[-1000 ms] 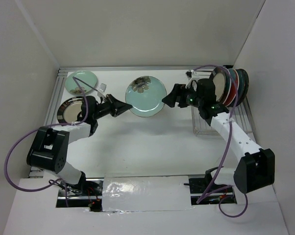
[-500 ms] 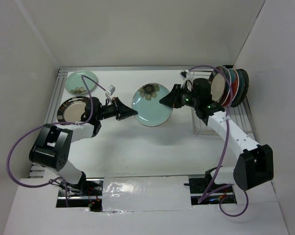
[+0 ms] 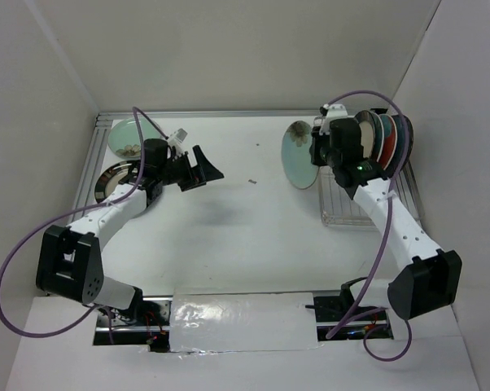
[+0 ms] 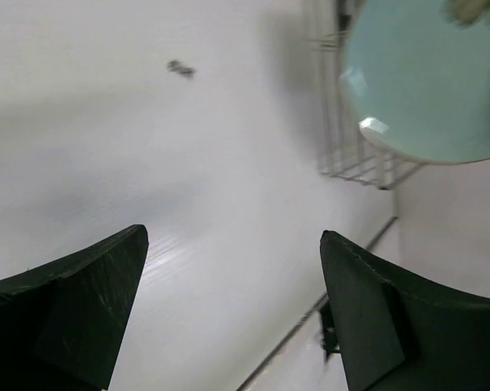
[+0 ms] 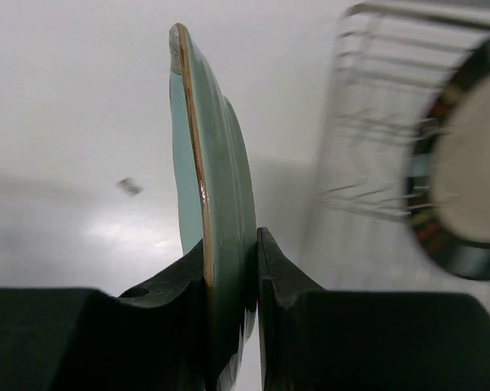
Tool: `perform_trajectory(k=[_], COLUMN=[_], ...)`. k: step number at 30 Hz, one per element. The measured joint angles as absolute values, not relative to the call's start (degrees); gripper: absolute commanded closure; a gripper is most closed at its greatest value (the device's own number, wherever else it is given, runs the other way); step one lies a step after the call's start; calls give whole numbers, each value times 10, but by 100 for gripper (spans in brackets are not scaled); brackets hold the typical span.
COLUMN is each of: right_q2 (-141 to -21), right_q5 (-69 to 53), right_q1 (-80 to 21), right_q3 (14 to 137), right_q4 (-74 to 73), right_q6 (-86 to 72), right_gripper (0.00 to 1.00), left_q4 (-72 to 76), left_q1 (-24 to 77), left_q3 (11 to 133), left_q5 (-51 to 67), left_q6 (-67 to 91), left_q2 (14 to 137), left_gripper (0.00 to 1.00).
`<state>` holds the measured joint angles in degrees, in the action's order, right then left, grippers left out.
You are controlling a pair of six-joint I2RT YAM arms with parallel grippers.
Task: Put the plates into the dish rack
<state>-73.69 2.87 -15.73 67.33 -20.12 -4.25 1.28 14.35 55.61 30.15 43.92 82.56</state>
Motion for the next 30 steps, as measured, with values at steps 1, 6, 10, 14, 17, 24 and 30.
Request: perform_trajectory(k=[1, 6, 10, 14, 17, 24, 30], right_q2=[-733, -732, -754, -796, -824, -876, -903], right_q5=[67, 217, 285, 308, 304, 274, 239], right_q1=[-152, -119, -83, -55, -39, -22, -7], right_q3=[676, 680, 681, 690, 691, 691, 691], right_q4=[-198, -154, -99, -66, -51, -30, -25], right_q6=[-23, 61, 117, 145, 154, 152, 129], right_gripper=[100, 100, 100, 100, 100, 100, 100], left_q4=[-13, -94, -132, -152, -154, -155, -155], left_q1=[140, 110, 90, 83, 79, 72, 69], left_q3=[555, 521, 490, 480, 480, 480, 480], left_q5=[286, 240, 223, 219, 216, 212, 213], left_q6=[425, 377, 357, 345, 342, 332, 332], left_q2=[817, 779, 758, 745, 739, 736, 737], left_gripper=[0, 0, 0, 0, 0, 0, 0])
